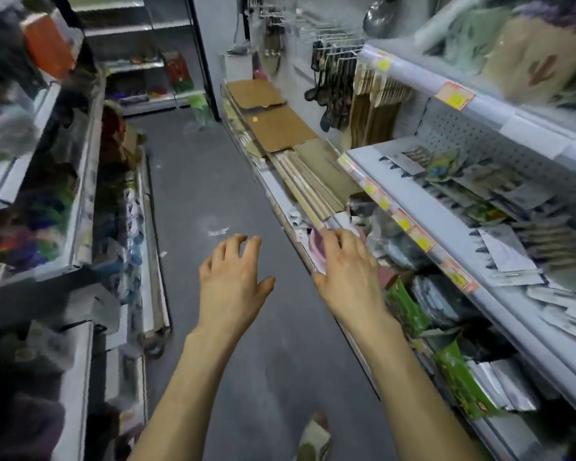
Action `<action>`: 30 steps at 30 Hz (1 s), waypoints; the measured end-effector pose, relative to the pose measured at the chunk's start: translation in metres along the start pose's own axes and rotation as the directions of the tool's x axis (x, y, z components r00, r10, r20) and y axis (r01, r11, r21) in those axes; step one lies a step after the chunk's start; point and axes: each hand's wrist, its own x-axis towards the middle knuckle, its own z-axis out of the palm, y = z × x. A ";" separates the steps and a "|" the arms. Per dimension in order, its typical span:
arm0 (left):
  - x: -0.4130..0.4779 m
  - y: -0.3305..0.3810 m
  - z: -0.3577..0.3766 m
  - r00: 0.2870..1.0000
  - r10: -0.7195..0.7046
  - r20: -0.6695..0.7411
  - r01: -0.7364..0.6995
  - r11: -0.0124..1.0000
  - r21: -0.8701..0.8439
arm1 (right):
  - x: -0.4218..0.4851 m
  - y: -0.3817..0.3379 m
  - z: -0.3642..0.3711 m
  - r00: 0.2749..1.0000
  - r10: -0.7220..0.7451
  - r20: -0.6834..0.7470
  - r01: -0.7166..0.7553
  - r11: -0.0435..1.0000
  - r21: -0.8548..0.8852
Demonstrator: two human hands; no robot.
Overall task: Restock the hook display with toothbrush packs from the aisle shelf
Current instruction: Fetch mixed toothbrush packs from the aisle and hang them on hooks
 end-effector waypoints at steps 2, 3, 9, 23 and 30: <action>0.049 0.011 0.013 0.999 0.036 0.004 -0.035 0.999 -0.016 | 0.042 0.019 0.005 0.999 0.040 -0.003 -0.040 0.999 -0.004; 0.070 0.017 0.018 0.998 0.063 0.006 -0.063 0.998 -0.027 | 0.060 0.028 0.007 0.998 0.057 -0.019 -0.057 0.998 0.002; 0.204 0.040 0.051 0.984 0.179 0.014 -0.177 0.980 -0.093 | 0.169 0.074 0.021 0.983 0.181 -0.039 -0.182 0.983 -0.017; 0.467 0.040 0.128 0.772 0.618 0.146 -0.569 0.775 -0.275 | 0.331 0.104 0.071 0.769 0.625 -0.135 -0.632 0.775 -0.013; 0.554 0.091 0.194 0.583 0.792 0.179 -0.718 0.606 -0.342 | 0.351 0.154 0.098 0.604 0.779 -0.169 -0.788 0.615 0.019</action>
